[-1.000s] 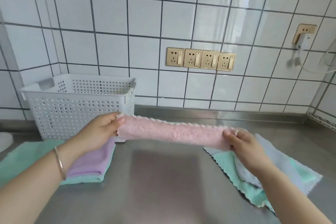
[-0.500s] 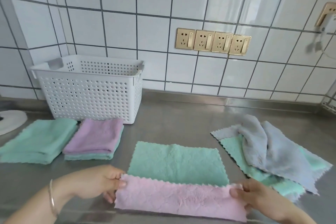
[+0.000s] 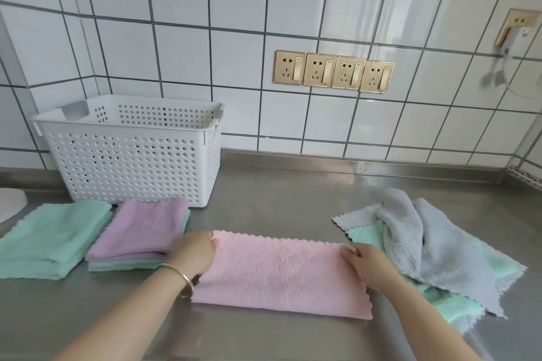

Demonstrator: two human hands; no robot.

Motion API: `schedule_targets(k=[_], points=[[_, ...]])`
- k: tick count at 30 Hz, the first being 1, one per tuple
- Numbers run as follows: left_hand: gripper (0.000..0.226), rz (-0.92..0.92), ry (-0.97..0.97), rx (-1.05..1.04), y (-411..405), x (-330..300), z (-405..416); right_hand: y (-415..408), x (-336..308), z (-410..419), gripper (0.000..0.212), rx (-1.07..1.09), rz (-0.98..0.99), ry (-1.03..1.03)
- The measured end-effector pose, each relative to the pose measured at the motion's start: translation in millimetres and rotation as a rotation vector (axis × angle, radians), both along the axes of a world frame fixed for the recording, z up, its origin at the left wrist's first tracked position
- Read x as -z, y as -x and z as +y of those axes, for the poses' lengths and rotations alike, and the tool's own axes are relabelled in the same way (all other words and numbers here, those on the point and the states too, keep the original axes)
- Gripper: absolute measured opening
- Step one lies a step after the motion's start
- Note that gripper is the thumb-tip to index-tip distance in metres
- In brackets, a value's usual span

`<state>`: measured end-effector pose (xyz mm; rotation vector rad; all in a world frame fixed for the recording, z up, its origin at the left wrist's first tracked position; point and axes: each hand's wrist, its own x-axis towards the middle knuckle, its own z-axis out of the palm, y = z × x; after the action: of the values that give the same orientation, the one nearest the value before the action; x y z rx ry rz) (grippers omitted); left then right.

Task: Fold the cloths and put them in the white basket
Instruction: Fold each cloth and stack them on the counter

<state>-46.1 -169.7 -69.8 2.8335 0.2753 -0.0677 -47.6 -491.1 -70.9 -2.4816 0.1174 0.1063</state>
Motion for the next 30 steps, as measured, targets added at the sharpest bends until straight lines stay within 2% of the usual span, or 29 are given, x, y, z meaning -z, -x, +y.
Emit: schedule_targets(k=[12, 17, 20, 22, 24, 26, 28, 30], points=[[0.031, 0.026, -0.084, 0.002, -23, 22, 0, -12, 14, 13, 0.037, 0.209, -0.014, 0.140], [0.028, 0.022, -0.217, 0.005, -23, 21, -5, -11, 12, 19, 0.040, 0.273, -0.007, 0.225], [0.020, -0.212, -0.359, -0.002, -9, 11, -14, -4, 8, 18, 0.042, 0.324, -0.057, 0.173], [0.037, -0.371, -0.405, 0.097, -6, 10, -20, 5, 10, 15, 0.044, 0.360, -0.076, 0.164], [0.035, -0.421, -0.329, 0.243, -1, 10, -35, 13, 14, 11, 0.052, 0.368, -0.033, 0.247], [0.046, -0.259, -0.155, 0.372, 5, 11, -59, 22, 18, 10, 0.061, 0.361, 0.028, 0.308], [0.051, -0.031, -0.105, 0.513, 12, 14, -81, 30, 21, 12, 0.068, 0.349, 0.087, 0.299], [0.057, 0.083, -0.111, 0.606, 19, 17, -95, 38, 21, 16, 0.067, 0.343, 0.116, 0.268]])
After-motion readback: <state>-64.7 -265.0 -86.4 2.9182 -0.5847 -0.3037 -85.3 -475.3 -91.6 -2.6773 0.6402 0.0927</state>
